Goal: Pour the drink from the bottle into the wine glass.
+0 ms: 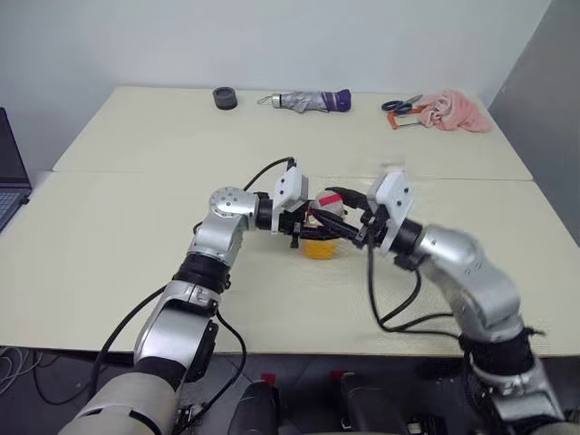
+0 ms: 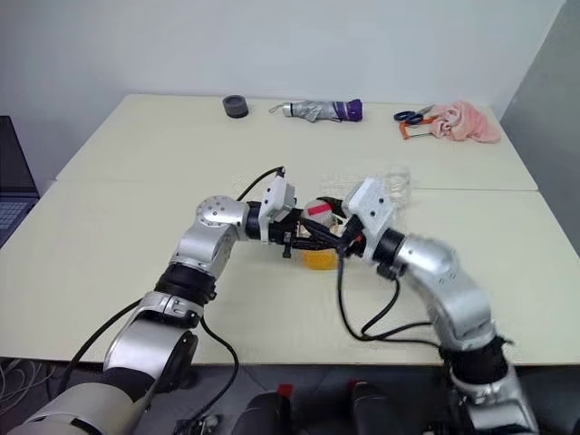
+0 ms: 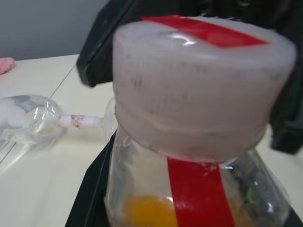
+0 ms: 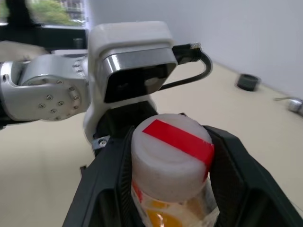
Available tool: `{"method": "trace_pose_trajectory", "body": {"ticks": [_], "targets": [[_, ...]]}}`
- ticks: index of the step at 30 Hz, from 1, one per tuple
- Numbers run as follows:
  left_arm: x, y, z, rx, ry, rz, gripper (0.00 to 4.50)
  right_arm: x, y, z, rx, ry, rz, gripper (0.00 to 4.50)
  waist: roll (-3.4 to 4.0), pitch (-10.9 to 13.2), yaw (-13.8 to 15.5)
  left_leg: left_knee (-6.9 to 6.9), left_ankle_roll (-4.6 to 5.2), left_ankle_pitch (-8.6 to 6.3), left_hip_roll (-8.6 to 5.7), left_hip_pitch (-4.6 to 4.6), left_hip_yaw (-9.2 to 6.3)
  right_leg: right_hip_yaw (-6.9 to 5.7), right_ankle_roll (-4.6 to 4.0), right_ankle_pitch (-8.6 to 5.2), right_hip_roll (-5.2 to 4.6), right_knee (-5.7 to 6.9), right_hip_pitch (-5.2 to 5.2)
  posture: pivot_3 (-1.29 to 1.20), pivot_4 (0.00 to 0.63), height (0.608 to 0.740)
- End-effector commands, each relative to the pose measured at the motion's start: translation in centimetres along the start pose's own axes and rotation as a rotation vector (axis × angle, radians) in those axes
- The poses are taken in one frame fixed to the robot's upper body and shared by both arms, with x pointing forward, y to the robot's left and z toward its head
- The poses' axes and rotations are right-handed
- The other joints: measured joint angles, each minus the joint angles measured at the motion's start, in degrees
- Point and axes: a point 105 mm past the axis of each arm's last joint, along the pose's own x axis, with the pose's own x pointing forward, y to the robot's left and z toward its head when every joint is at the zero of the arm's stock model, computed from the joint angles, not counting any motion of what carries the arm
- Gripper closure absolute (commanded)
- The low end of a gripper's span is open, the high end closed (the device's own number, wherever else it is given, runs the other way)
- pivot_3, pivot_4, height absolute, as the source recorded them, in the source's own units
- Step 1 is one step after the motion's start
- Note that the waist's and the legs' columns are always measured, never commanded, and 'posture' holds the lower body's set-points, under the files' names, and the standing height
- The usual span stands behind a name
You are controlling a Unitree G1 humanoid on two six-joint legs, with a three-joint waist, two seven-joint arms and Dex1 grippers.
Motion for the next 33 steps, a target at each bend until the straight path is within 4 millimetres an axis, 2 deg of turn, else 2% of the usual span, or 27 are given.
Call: {"method": "trace_pose_trajectory", "body": {"ticks": [1,5,12,13,18,22,26,30,33], "targets": [[0.2,-0.2,2.1,0.068,-0.027,-0.054,2.73,-0.2,-2.2,0.6,0.027,-0.003,0.06,2.62,0.0,0.0,-0.2,0.0,0.0,0.0,0.04,-0.01,-0.03,-0.03,-0.03,-0.02,0.02,0.0,0.0,0.0,0.15,0.74],[0.0,-0.3,2.2,0.065,-0.032,-0.049,2.73,-0.7,-2.9,0.5,0.051,-0.005,0.074,2.62,0.0,0.0,-0.3,-0.07,0.01,-0.01,0.05,-0.07,-0.08,-0.09,-0.12,-0.07,-0.02,0.0,-0.03,0.0,0.15,0.74],[-0.1,-0.4,2.2,0.056,-0.038,-0.034,2.74,-1.8,-2.6,1.6,0.032,-0.039,0.046,0.17,0.01,0.0,0.0,-0.02,0.01,-0.01,0.03,-0.14,-0.04,-0.04,-0.1,-0.07,-0.37,0.01,-0.07,0.0,0.15,0.74],[-0.1,-0.4,2.2,0.055,-0.039,-0.033,2.74,-2.1,-2.5,1.9,0.026,-0.045,0.031,0.0,0.01,0.0,0.0,-0.02,0.01,-0.01,0.02,-0.14,-0.05,-0.05,-0.1,-0.07,-0.37,0.02,-0.07,0.0,0.15,0.74],[-0.1,-0.4,2.2,0.049,-0.045,-0.029,2.74,-4.1,-0.4,2.2,0.019,-0.054,-0.035,0.0,0.01,0.0,0.4,-0.05,0.01,-0.01,-0.02,-0.15,-0.07,-0.07,-0.08,-0.08,-0.33,0.01,-0.07,0.0,0.15,0.74],[-0.1,-0.3,2.1,0.042,-0.048,-0.027,2.78,-3.6,1.4,2.5,0.0,-0.075,-0.094,0.0,0.01,0.0,0.2,-0.04,0.01,-0.01,-0.07,-0.11,-0.01,-0.01,-0.08,-0.08,-0.27,0.04,-0.07,0.0,0.15,0.74],[0.1,-0.3,2.0,0.038,-0.052,-0.027,2.78,-2.5,1.4,2.9,-0.047,-0.105,-0.21,0.0,0.01,0.0,0.0,-0.03,0.0,0.0,0.0,-0.07,-0.05,-0.01,-0.08,-0.09,-0.07,0.09,-0.07,0.0,0.15,0.74],[0.2,-0.3,2.0,0.037,-0.054,-0.033,2.78,-2.1,1.3,3.3,-0.08,-0.114,-0.236,0.0,0.01,0.0,0.0,0.0,-0.01,0.0,-0.03,-0.08,-0.04,-0.01,-0.08,-0.08,-0.08,0.09,-0.07,0.0,0.15,0.74],[0.3,-0.2,2.1,0.038,-0.055,-0.037,2.78,-2.1,0.8,2.9,-0.117,-0.084,-0.26,0.0,0.01,0.0,0.1,0.0,-0.01,0.0,-0.03,-0.09,-0.03,-0.01,-0.08,-0.08,-0.09,0.07,-0.07,0.0,0.15,0.74]]}}
